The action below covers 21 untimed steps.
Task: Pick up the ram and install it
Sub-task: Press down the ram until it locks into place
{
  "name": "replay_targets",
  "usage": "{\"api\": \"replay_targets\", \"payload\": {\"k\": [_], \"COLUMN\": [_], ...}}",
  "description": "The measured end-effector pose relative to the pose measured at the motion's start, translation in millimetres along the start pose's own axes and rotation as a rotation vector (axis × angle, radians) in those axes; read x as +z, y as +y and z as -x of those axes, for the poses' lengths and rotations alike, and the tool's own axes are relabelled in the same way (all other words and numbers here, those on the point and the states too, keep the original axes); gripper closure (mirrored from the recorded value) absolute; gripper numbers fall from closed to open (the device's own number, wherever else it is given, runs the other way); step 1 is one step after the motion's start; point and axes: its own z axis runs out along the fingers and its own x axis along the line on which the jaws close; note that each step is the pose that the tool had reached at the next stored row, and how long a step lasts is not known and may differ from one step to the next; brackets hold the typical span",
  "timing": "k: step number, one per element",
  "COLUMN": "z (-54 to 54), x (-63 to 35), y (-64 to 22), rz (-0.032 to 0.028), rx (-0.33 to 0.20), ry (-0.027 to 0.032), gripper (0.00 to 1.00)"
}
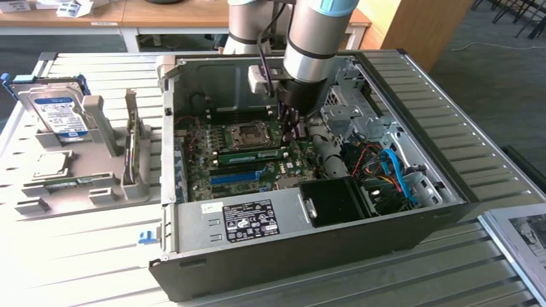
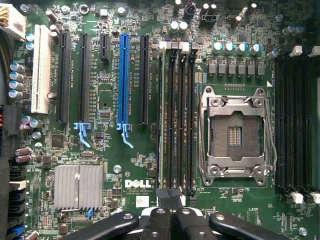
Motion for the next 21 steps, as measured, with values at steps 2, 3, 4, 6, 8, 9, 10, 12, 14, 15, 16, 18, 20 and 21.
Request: {"api": "replay_targets", "payload": {"k": [2, 3, 4, 6, 8, 9, 10, 12, 14, 15, 16, 18, 20, 21], "z": [0.0, 0.0, 0.0, -0.1, -0.2, -0.2, -0.2, -0.1, -0.1, -0.1, -0.1, -0.2, -0.2, -0.2], "x": [1.3, 1.9, 2.5, 3.7, 4.3, 4.3, 4.4, 4.5, 5.0, 5.3, 5.5, 6.3, 6.7, 7.0], "y": [-0.1, -0.1, -0.1, -0.2, -0.2, -0.2, -0.2, -0.2, -0.3, -0.3, -0.3, -0.3, -0.3, -0.3], "rz": [-0.0001, -0.0002, -0.0002, -0.0001, -0.0001, -0.0001, 0.0000, -0.0002, -0.0003, -0.0003, -0.0001, -0.0002, -0.0001, -0.0002], "rx": [0.000, 0.000, 0.000, 0.000, 0.000, 0.000, 0.000, 0.000, 0.000, 0.000, 0.000, 0.000, 0.000, 0.000], "ry": [-0.0003, -0.0003, -0.0002, -0.0003, 0.0000, 0.0001, 0.0001, -0.0002, -0.0006, -0.0005, -0.0002, -0.0003, 0.0000, -0.0002], "gripper": [0.90, 0.90, 0.90, 0.90, 0.90, 0.90, 0.90, 0.90, 0.90, 0.90, 0.90, 0.90, 0.90, 0.90]}}
